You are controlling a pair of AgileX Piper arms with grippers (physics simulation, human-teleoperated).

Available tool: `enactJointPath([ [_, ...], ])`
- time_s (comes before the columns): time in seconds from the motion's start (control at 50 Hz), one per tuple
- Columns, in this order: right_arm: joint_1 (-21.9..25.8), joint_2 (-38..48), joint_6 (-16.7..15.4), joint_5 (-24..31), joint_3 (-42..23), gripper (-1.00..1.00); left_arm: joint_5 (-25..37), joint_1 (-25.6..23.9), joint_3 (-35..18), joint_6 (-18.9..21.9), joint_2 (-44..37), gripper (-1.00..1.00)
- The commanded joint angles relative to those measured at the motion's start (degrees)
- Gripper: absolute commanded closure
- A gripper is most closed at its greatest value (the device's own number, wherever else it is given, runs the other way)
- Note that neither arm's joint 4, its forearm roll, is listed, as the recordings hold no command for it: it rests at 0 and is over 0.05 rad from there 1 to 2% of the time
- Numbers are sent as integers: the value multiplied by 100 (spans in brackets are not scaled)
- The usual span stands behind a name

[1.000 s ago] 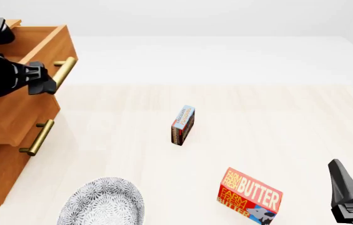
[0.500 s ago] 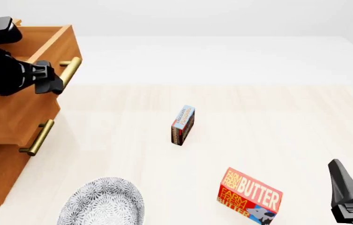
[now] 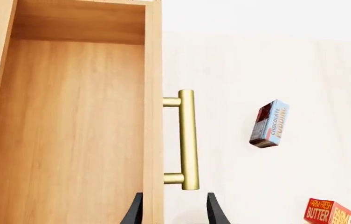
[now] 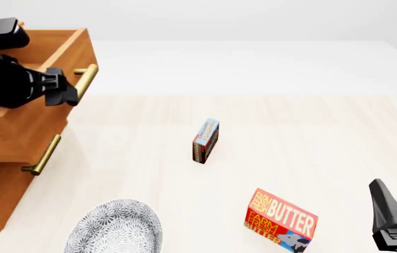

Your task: Put the chocolate pudding in the top drawer of the cabinet and close it.

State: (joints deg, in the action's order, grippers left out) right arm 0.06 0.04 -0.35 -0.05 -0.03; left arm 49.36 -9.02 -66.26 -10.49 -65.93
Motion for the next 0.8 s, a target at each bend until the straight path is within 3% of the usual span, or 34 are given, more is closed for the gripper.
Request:
enactJointPath([
  [0.02, -1, 0, 1, 1, 0, -100, 36, -127, -167, 13, -43, -100],
  [0.44, 1, 0, -1, 0, 0, -100, -328, -528, -35, -180, -219, -100],
  [0.8, 1, 0, 0, 0, 0, -100, -386, -591, -26, -194, -241, -100],
])
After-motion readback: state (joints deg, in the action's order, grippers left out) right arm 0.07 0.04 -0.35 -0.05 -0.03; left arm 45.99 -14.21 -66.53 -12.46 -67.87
